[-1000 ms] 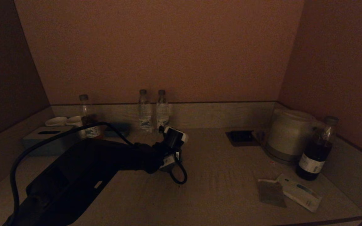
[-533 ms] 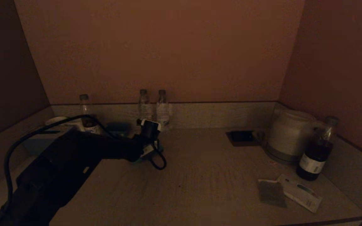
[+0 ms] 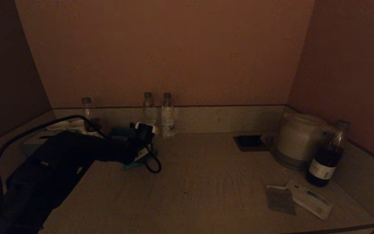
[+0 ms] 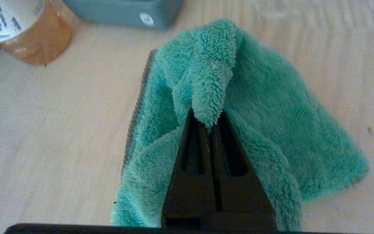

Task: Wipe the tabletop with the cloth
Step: Sweep the stains on the table

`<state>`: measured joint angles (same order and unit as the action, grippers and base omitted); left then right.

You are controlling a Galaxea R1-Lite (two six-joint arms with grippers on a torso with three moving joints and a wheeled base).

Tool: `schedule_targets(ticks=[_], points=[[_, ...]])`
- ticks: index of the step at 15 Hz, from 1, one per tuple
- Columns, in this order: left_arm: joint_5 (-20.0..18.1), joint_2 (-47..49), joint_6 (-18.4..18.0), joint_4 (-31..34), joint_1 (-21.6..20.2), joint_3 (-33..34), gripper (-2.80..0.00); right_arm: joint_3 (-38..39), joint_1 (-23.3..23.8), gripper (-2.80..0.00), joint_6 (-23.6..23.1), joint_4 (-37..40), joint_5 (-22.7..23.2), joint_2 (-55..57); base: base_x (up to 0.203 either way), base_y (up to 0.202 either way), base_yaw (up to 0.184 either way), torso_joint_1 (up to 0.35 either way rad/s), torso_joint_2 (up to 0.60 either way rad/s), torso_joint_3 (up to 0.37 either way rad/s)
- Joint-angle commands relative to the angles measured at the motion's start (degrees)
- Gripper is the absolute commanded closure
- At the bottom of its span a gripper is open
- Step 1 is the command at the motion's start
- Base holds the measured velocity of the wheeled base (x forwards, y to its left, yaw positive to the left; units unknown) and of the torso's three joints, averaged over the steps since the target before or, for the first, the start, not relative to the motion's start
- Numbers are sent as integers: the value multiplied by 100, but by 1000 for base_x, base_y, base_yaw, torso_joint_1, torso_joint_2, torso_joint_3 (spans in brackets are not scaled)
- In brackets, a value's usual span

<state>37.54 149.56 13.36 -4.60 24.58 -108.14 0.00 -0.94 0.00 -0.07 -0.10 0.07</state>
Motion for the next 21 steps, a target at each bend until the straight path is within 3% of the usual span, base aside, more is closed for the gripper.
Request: schedule_targets(ticks=[1,3,5,9,12,15,21], points=[[22,-276,30,-16,-8,362,0,0,-3,0,0,-1,1,1,0,0,0,0,0,0],[1,-642,170,-20,55,926,0,0,-3,0,0,-1,1,1,0,0,0,0,0,0],[-12,-758,286,-6,145,1072,0,0,-3,0,0,-1,1,1,0,0,0,0,0,0],[-18,-1348,630,26,705,2272,0,0,-3,0,0,-1,1,1,0,0,0,0,0,0],[-23,-1429,755,72,836,2409,0,0,-3,0,0,-1,1,1,0,0,0,0,0,0],[-52,-1691,1209,420,1399,2745,0,0,-3,0,0,-1,1,1,0,0,0,0,0,0],[-59,-1978,1319,408,2063,2695,0,0,-3,0,0,-1,1,1,0,0,0,0,0,0]])
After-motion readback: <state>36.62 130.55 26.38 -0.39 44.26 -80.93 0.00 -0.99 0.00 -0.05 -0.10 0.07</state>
